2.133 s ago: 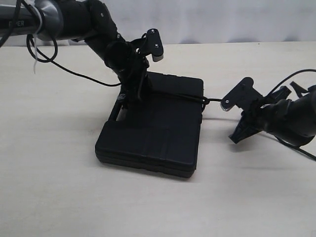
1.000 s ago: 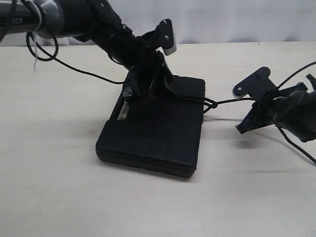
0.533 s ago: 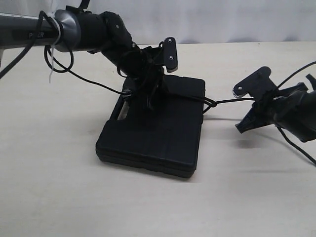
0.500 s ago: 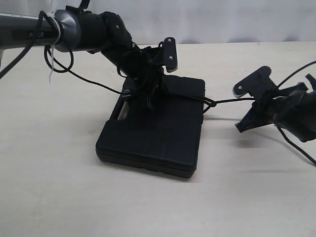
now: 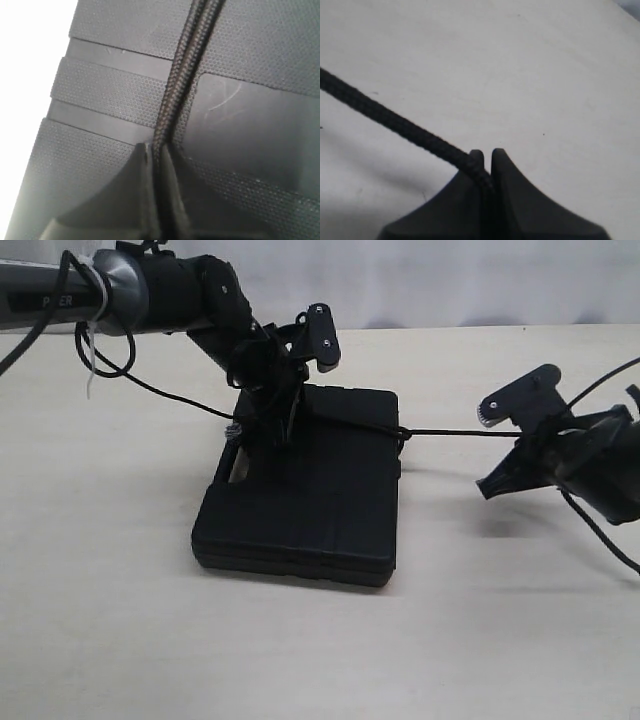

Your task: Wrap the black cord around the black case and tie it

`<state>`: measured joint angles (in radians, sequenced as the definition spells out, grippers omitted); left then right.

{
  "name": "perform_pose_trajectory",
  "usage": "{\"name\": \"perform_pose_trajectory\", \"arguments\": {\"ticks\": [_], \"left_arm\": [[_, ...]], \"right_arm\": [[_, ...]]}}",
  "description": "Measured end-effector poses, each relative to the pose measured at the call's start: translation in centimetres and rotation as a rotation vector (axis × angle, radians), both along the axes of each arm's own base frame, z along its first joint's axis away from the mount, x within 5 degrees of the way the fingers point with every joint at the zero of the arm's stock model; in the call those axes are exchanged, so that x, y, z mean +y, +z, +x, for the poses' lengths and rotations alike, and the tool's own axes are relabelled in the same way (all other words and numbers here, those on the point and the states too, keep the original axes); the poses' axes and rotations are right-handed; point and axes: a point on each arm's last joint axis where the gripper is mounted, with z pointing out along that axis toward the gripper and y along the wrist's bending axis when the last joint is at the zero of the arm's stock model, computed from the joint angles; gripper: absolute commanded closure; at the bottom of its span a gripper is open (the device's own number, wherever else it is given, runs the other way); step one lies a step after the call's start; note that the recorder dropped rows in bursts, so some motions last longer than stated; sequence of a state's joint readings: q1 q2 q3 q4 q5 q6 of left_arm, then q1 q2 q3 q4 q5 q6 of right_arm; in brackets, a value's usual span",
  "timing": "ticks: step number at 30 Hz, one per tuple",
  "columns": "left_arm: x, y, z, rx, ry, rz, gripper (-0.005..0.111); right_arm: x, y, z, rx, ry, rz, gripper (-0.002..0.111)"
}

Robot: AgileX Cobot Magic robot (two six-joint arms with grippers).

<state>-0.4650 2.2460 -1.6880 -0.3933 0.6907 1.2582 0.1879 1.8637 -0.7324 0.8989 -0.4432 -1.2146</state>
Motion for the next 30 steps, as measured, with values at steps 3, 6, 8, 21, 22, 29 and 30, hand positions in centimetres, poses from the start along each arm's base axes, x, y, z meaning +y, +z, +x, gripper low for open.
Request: {"name": "perform_pose_trajectory", "arguments": {"ticks": [3, 6, 8, 21, 22, 29, 30], "left_arm": [[0.0, 0.0, 0.1, 0.000, 0.023, -0.005, 0.107], [0.0, 0.0, 0.1, 0.000, 0.040, -0.010, 0.107], [0.0, 0.0, 0.2, 0.003, 0.046, -0.012, 0.106], [0.9, 1.3, 0.0, 0.043, 0.058, -0.026, 0.059], [1.0, 1.6, -0.2, 0.051, 0.053, -0.026, 0.059], [1.1, 4.1, -0.5, 0.031, 0.123, -0.080, 0.060], [1.1, 4.5, -0.5, 0.026, 0.136, -0.090, 0.060]], "right_arm": [[0.0, -1.2, 0.0, 0.034, 0.002, -0.014, 0.103], [0.0, -1.6, 0.0, 0.047, 0.004, -0.018, 0.094], [-0.1, -1.5, 0.1, 0.042, -0.001, -0.014, 0.083], [1.3, 0.8, -0.9, 0.130, 0.136, 0.115, 0.061], [1.6, 1.3, -1.2, 0.142, 0.165, 0.137, 0.061], [2.7, 6.8, -2.8, 0.078, 0.256, 0.275, 0.061], [2.7, 7.6, -3.2, 0.052, 0.251, 0.285, 0.061]]}}
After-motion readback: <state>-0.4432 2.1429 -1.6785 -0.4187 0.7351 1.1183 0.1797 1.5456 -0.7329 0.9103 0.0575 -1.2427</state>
